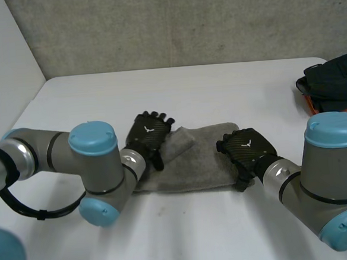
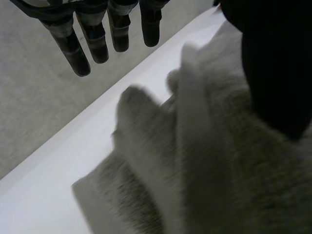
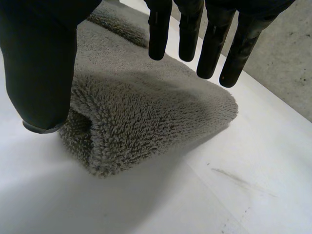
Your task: Fold the laundry.
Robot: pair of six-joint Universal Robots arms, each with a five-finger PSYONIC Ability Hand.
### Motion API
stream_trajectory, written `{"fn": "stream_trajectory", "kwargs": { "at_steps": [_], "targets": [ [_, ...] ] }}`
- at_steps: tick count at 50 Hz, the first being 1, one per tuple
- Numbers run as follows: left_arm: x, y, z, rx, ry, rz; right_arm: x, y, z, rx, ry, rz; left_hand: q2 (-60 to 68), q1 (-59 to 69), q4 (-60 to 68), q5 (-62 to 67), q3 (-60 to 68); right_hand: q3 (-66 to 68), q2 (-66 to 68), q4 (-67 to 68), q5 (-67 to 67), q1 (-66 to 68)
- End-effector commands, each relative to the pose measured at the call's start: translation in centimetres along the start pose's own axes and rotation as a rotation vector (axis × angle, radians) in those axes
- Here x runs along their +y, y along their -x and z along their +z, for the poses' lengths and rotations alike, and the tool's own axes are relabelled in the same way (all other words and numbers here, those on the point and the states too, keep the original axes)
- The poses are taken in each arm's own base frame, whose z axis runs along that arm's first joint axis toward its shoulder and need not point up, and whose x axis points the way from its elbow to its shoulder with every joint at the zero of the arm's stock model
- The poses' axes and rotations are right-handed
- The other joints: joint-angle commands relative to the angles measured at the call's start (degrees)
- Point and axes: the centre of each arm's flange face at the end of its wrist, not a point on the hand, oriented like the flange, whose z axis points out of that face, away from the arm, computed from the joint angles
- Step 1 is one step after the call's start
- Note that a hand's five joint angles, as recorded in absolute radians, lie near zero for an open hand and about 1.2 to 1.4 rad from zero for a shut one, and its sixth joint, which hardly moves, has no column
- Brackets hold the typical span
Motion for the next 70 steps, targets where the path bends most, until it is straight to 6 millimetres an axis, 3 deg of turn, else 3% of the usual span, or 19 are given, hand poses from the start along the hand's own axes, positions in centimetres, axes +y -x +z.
{"fn": "stream_trajectory", "kwargs": {
  "at_steps": [1,6,12,22,24,29,37,40,44,45,47,51,56,58,60,63,65,68,70],
  "targets": [
    [1.8,6.5,1.6,-0.276,0.074,0.009,0.0,-0.1,0.3,0.027,-0.014,-0.012,1.32,1.97,1.29,0.25,0.91,10.84,11.89,10.55,10.68,13.89],
    [0.6,7.7,0.4,-0.359,0.077,-0.010,0.4,-0.2,0.5,0.039,-0.003,-0.029,-0.19,0.45,-0.22,-1.27,-0.60,15.39,16.43,15.10,15.23,18.44],
    [-0.5,6.4,-1.9,-0.312,0.070,-0.051,0.7,-0.1,0.8,0.040,0.007,-0.040,-0.86,-0.22,-0.89,-1.94,-1.27,16.57,17.61,16.28,16.41,19.62],
    [-0.9,4.7,-3.2,-0.261,0.067,-0.062,0.8,0.5,1.0,0.024,0.008,-0.038,-0.86,-0.22,-0.89,-1.94,-1.27,17.91,18.95,17.62,17.75,20.96],
    [-0.9,4.8,-3.2,-0.262,0.069,-0.063,0.8,0.7,1.0,0.019,0.006,-0.040,-0.86,-0.22,-0.89,-1.94,-1.27,22.10,23.14,21.81,21.93,25.14],
    [-1.1,4.9,-3.4,-0.265,0.064,-0.063,1.2,0.8,1.4,0.023,0.006,-0.049,-0.86,-0.22,-0.89,-1.94,-1.27,57.85,58.89,57.56,57.69,60.90],
    [-2.1,5.0,-4.5,-0.264,0.049,-0.062,1.5,0.2,-0.8,0.046,0.072,-0.081,-1.20,-0.56,-1.23,-2.28,-1.61,57.89,58.94,57.61,57.73,60.94],
    [-2.6,5.1,-5.3,-0.266,0.044,-0.061,1.9,-1.0,-2.2,0.063,0.128,-0.135,-1.54,-0.89,-1.57,-2.61,-1.95,57.89,58.94,57.61,57.73,60.94],
    [-3.4,5.4,-6.3,-0.272,0.026,-0.062,3.7,-4.7,-3.4,0.128,0.250,-0.221,-1.54,-0.89,-1.57,-2.61,-1.95,57.89,58.94,57.61,57.73,60.94],
    [-3.8,5.5,-6.6,-0.275,0.019,-0.062,3.7,-6.6,-3.5,0.176,0.265,-0.288,-1.54,-0.89,-1.57,-2.61,-1.95,57.89,58.94,57.61,57.73,60.94],
    [-4.2,5.6,-7.0,-0.279,0.009,-0.062,2.5,-7.1,-3.6,0.203,0.225,-0.336,-1.54,-0.89,-1.57,-2.61,-1.95,57.89,58.94,57.61,57.73,60.94],
    [-4.7,5.6,-7.3,-0.282,-0.004,-0.065,-2.3,-5.4,-3.4,0.203,0.045,-0.406,-1.54,-0.89,-1.57,-2.61,-1.95,57.89,58.94,57.61,57.73,60.94],
    [-5.3,5.5,-7.3,-0.284,-0.021,-0.067,-6.6,-0.1,-2.8,0.105,-0.167,-0.480,-1.54,-0.89,-1.57,-2.61,-1.95,57.89,58.94,57.61,57.73,60.94],
    [-5.7,5.6,-7.3,-0.287,-0.034,-0.071,-7.2,2.4,-2.7,0.044,-0.225,-0.503,-1.58,-0.94,-1.61,-2.66,-1.99,57.89,58.94,57.61,57.73,60.94],
    [-5.9,5.7,-7.4,-0.289,-0.041,-0.079,-7.5,6.8,-3.0,-0.078,-0.301,-0.543,-1.58,-0.94,-1.61,-2.66,-1.99,57.89,58.94,57.61,57.73,60.94],
    [-6.2,5.9,-7.3,-0.296,-0.053,-0.102,-6.6,10.6,-3.4,-0.187,-0.317,-0.566,-1.58,-0.94,-1.61,-2.66,-1.99,57.89,58.94,57.61,57.73,60.94],
    [-6.3,5.9,-7.3,-0.298,-0.057,-0.125,-5.3,12.8,-3.8,-0.261,-0.287,-0.570,-1.58,-0.94,-1.61,-2.66,-1.99,25.46,26.50,25.17,25.30,28.51],
    [-6.4,5.9,-7.3,-0.297,-0.064,-0.149,-4.5,12.9,-3.9,-0.277,-0.239,-0.532,-1.58,-0.94,-1.61,-2.66,-1.99,-12.11,-11.06,-12.39,-12.27,-9.06],
    [-6.6,5.8,-7.3,-0.293,-0.074,-0.169,-4.5,12.3,-3.6,-0.263,-0.222,-0.466,-1.54,-0.89,-1.57,-2.61,-1.95,-12.11,-11.06,-12.39,-12.27,-9.06]
  ]
}}
